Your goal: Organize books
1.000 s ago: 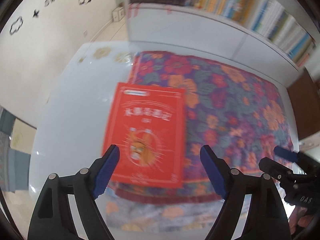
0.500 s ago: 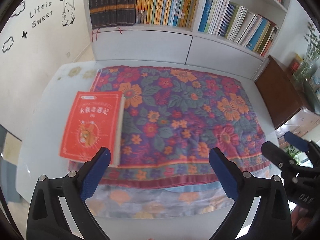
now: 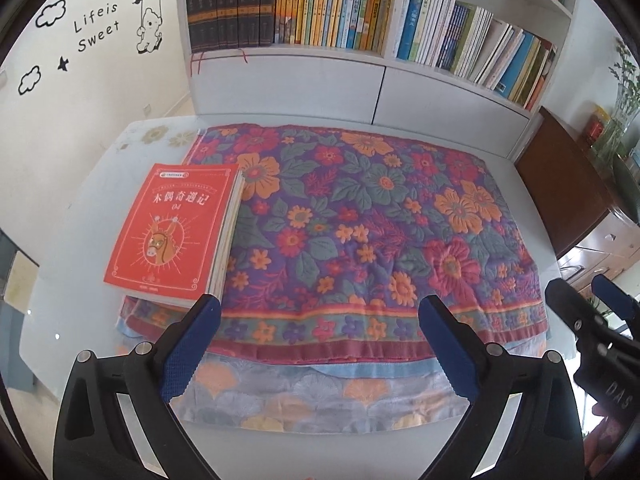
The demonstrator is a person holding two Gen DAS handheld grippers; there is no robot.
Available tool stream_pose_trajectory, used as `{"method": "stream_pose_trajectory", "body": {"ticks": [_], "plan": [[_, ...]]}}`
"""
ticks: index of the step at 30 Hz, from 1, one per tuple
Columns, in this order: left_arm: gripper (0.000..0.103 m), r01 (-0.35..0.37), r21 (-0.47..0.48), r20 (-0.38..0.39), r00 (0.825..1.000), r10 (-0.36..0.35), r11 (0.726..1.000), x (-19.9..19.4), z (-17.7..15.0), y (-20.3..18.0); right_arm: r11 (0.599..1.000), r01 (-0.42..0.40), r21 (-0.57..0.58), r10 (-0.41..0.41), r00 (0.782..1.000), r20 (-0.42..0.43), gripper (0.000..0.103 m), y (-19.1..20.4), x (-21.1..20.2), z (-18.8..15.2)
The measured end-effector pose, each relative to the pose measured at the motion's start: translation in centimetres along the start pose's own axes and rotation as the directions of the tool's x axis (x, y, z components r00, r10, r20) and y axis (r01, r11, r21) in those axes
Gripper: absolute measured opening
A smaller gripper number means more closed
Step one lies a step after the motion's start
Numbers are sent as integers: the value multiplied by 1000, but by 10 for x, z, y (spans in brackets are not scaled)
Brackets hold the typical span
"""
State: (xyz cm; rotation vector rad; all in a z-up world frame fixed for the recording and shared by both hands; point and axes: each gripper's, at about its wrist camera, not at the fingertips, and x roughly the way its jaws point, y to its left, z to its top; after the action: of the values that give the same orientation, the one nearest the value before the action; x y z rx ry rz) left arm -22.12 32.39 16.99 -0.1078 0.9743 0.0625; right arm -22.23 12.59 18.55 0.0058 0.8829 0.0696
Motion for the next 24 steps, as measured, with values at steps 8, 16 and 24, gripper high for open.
{"method": "stream_pose_trajectory", "body": {"ticks": [8, 16, 24], "plan": [[99, -26, 19, 17, 1000, 26, 999, -2, -1, -2, 999, -26, -30, 25, 999, -46, 91, 9, 11, -11], [99, -29, 9, 15, 999, 29, 1000, -2, -1, 1, 999, -18, -31, 16, 997, -72, 91, 9, 15, -12], [99, -28, 1, 17, 999, 28, 1000, -4, -2, 3, 999, -20, -30, 17, 996, -93, 91, 9, 18, -14]]}}
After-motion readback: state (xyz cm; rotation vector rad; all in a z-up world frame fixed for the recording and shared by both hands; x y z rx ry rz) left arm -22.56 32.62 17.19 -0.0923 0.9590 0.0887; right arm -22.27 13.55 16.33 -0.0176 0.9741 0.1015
